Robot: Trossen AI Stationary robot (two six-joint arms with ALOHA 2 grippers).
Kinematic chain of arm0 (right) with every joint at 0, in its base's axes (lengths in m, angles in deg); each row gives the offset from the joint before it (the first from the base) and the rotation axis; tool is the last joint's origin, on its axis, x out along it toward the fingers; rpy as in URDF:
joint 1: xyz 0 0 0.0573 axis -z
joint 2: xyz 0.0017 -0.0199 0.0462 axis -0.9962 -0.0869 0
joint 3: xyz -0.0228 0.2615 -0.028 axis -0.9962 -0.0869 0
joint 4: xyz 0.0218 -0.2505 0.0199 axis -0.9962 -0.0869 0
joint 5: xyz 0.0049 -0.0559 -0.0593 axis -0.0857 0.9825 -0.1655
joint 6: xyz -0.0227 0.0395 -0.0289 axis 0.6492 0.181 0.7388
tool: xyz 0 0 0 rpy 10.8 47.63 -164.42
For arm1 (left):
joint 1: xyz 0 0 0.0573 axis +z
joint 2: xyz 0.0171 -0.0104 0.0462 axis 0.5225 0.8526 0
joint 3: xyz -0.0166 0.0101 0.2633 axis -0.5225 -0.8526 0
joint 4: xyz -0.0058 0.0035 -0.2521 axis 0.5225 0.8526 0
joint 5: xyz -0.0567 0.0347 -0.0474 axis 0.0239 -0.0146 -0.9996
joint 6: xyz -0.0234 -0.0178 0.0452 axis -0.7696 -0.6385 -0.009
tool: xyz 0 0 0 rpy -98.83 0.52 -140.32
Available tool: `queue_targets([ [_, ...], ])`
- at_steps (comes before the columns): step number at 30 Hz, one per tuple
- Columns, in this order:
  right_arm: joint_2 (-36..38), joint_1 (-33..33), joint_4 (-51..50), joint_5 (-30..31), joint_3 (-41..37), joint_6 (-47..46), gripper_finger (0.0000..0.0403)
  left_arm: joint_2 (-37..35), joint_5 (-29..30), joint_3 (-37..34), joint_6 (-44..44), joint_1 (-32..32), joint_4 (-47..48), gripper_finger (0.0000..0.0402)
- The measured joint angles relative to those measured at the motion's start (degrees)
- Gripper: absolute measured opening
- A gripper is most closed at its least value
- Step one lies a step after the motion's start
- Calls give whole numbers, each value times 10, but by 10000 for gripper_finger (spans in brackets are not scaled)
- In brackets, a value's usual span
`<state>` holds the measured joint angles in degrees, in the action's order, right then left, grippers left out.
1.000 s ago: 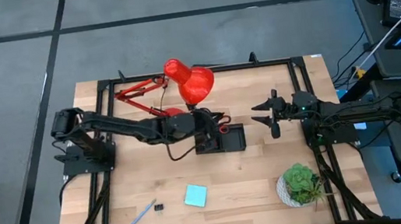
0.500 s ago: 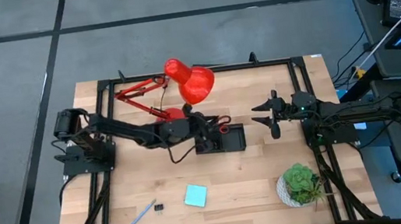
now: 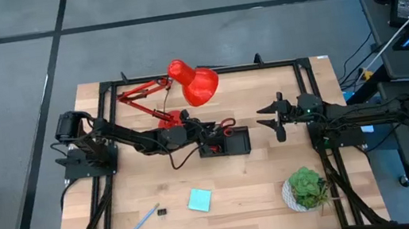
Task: Pick and place office supplies into organizer
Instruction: Put the black pen into the black desk organizer, then put the black binder clip into the black desk organizer
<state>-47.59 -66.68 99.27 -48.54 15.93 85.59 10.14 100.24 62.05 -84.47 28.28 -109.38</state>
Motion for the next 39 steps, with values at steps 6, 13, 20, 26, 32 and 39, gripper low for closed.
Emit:
queue_targets([
  [6,0,0,0,0,0,0,191,14,-1,0,7,0,0,54],
  [13,0,0,0,0,0,0,191,72,-2,0,11,0,-54,54],
  [20,0,0,0,0,0,1,191,89,-1,3,10,0,-72,55],
  [26,0,0,0,0,0,2,191,80,-3,1,36,0,-72,79],
  [32,0,0,0,0,0,2,191,80,-4,1,44,-5,-82,116],
  [39,0,0,0,0,0,1,191,72,-10,1,41,-5,-86,143],
])
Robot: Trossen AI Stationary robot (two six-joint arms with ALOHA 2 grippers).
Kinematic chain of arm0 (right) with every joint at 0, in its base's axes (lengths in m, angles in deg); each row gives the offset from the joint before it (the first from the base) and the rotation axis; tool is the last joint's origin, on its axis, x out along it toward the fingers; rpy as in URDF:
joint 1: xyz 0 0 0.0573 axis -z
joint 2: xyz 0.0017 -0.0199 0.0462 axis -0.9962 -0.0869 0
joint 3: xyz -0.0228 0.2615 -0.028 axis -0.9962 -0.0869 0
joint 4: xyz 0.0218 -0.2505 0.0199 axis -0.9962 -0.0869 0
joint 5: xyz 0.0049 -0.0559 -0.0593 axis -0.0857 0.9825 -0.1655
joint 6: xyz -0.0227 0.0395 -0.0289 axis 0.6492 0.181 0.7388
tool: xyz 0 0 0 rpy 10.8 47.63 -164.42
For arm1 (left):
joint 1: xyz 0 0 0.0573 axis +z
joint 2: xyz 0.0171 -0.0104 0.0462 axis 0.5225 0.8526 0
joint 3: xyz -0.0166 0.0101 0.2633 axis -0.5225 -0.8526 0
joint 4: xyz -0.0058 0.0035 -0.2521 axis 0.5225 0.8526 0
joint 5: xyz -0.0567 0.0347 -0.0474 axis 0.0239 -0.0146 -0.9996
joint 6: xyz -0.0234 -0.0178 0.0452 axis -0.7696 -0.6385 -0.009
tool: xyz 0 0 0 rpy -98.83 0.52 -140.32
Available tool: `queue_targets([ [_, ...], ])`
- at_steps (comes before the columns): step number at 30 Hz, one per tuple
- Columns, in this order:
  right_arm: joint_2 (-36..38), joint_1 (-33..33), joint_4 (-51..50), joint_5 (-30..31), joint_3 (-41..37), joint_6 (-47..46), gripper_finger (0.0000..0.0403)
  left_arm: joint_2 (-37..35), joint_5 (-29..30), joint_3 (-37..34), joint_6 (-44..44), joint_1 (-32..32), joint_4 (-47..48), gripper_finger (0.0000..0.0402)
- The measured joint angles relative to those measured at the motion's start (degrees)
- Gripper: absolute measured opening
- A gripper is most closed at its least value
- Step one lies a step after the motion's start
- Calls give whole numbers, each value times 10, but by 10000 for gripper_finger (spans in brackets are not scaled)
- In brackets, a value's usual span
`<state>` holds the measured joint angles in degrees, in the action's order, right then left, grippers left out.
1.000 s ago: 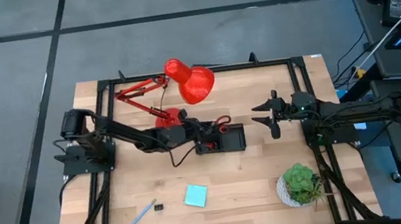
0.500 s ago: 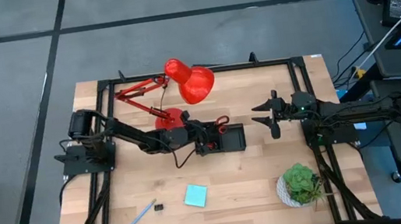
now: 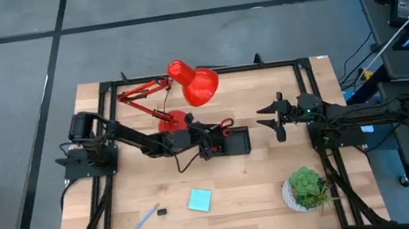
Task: Pick and place office supplies into organizer
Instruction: Put the black binder clip into the black desk organizer
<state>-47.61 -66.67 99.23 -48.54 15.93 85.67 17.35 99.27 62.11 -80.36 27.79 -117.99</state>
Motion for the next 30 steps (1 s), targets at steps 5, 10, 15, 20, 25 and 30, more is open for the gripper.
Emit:
queue_targets([
  [5,0,0,0,0,0,0,191,-31,-44,0,45,-10,2,145],
  [10,0,0,0,0,0,-1,191,-73,-58,0,131,-46,14,144],
  [15,0,0,0,0,0,-1,191,-122,-54,1,143,-89,104,144],
  [20,0,0,0,0,0,-1,191,-164,-54,1,82,-133,219,140],
  [25,0,0,0,0,0,-4,191,-184,-59,1,46,-183,301,139],
  [30,0,0,0,0,0,-7,191,-184,-73,8,18,-237,306,138],
])
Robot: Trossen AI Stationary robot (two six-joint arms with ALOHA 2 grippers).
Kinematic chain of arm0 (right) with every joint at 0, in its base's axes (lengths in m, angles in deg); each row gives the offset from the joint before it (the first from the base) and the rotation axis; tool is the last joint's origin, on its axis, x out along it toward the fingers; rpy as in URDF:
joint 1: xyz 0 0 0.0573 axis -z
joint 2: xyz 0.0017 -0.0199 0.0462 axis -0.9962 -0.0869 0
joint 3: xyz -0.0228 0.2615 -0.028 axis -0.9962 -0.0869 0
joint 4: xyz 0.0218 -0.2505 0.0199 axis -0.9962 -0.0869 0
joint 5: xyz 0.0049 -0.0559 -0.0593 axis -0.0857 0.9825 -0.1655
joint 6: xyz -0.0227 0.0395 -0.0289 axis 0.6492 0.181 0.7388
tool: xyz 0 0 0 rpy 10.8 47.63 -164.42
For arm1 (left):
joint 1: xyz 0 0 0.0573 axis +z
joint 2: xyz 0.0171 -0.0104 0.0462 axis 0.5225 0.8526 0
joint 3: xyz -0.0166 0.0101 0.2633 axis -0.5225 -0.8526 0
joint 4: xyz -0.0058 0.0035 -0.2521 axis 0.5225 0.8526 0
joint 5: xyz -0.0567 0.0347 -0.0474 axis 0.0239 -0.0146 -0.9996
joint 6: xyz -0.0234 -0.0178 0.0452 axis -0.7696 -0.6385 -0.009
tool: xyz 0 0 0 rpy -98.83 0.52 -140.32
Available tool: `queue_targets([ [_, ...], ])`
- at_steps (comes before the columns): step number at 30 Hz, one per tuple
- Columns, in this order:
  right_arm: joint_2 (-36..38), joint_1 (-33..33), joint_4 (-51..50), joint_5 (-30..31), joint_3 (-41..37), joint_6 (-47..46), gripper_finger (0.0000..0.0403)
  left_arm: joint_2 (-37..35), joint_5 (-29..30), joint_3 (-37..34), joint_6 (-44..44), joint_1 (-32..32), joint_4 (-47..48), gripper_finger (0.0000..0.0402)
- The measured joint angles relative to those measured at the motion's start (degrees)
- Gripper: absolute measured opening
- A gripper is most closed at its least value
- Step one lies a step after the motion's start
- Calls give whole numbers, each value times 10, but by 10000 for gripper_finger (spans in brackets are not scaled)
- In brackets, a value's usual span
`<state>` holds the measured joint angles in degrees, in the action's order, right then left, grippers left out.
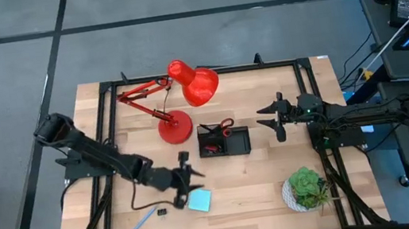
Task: Pick and place office supplies into organizer
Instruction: Put the black binder clip into the black desk organizer
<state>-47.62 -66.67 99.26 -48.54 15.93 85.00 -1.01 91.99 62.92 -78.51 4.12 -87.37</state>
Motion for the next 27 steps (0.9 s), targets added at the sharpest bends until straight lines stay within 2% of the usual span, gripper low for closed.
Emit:
queue_targets([
  [8,0,0,0,0,0,-34,191,0,-9,17,-154,-80,112,138],
  [16,0,0,0,0,0,-45,191,0,-48,17,-334,-138,241,138],
  [23,0,0,0,1,0,-74,191,0,-78,17,-418,-181,281,138],
  [27,0,0,0,28,0,-74,191,0,-73,17,-435,-202,284,138],
])
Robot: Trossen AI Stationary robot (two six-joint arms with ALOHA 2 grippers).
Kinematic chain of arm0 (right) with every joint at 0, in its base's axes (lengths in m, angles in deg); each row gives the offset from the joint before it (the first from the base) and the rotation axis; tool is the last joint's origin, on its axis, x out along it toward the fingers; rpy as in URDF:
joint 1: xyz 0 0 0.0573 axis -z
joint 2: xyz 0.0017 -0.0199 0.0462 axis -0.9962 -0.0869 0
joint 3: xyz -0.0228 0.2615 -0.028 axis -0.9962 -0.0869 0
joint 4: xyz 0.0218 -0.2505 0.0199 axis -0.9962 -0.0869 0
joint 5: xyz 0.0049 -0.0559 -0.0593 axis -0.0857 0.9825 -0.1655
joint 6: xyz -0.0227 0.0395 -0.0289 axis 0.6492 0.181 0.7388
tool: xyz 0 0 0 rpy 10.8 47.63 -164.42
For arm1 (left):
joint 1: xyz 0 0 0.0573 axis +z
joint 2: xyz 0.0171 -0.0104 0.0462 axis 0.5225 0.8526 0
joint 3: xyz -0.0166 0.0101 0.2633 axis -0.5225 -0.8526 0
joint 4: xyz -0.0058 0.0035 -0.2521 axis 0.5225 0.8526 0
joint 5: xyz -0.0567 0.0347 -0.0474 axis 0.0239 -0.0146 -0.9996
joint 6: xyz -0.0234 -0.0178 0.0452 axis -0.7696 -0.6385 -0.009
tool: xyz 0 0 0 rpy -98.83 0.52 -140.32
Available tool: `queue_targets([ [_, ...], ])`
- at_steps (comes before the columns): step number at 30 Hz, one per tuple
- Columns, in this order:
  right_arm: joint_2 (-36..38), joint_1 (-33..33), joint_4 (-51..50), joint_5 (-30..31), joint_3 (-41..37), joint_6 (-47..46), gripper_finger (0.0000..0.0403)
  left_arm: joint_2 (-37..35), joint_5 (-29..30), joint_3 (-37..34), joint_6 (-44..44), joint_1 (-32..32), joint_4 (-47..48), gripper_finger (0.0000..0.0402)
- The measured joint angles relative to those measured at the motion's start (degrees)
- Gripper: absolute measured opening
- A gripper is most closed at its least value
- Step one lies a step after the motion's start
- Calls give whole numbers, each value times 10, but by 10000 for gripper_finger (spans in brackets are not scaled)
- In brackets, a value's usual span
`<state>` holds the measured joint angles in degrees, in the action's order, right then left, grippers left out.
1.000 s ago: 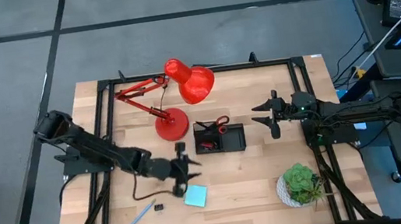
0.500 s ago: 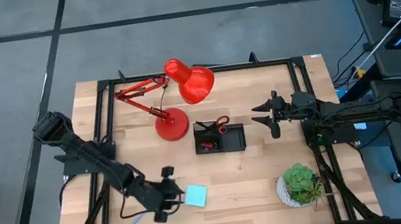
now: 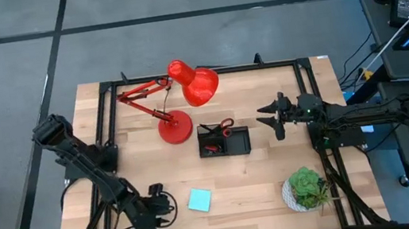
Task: Pick and place office supplies into organizer
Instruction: Put the black binder clip into the black desk organizer
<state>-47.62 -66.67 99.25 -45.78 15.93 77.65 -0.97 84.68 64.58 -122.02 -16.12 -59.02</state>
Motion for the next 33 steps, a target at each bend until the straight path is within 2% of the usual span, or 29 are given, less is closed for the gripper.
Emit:
queue_targets([
  [3,0,0,0,27,0,0,191,0,22,0,-17,-12,5,138],
  [8,0,0,0,38,0,0,191,3,48,7,-34,-24,12,126],
  [13,0,0,0,38,0,0,191,41,61,78,17,-23,34,115],
  [17,0,0,0,38,0,0,191,86,64,144,12,-29,138,114],
  [20,0,0,0,38,0,0,191,119,47,178,-53,-31,246,114],
  [23,0,0,0,38,0,-1,191,143,12,186,-113,-31,302,114],
  [29,0,0,0,38,0,-15,191,176,-29,187,-125,-31,298,114],
  [33,0,0,0,38,0,-15,191,180,-28,187,-137,-31,299,114],
])
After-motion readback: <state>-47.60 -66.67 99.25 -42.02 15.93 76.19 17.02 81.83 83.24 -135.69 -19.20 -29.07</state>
